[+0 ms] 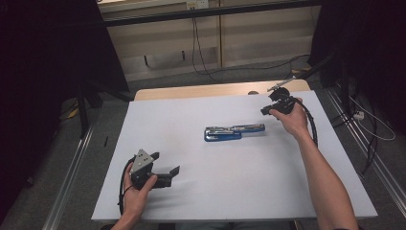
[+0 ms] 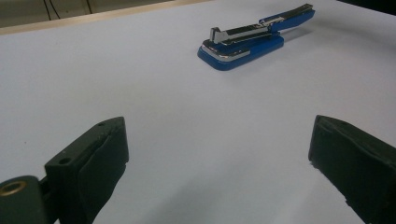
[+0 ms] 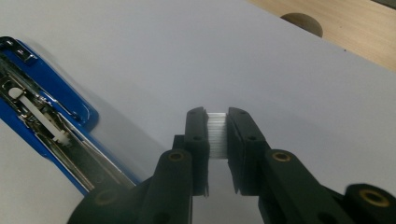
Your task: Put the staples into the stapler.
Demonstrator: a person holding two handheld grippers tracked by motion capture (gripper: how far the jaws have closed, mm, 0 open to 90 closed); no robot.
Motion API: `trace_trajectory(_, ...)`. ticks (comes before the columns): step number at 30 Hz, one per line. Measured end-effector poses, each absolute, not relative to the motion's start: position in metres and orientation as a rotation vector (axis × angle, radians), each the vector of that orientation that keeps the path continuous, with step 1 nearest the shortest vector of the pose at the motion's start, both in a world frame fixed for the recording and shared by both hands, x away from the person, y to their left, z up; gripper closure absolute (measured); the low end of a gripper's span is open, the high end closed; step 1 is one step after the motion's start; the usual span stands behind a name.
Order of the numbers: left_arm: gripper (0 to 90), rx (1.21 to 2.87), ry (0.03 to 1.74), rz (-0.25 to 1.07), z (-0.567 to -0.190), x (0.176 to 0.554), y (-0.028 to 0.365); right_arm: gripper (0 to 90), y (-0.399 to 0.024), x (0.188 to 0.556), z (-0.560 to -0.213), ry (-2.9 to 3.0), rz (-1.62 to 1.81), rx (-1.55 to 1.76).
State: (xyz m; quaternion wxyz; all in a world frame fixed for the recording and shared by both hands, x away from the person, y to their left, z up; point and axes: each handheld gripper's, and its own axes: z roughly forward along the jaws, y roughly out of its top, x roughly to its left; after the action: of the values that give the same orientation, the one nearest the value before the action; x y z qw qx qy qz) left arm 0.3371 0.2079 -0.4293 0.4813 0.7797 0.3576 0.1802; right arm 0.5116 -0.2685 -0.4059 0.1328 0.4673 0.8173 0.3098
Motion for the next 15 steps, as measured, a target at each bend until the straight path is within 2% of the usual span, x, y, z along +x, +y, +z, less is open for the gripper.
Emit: trace_trajectory(15,5.1,1.9,0.886,0.454,-0.429,0.337,0.209,78.9,-0.252,0.499,-0.402,2.406,0.965,1.271)
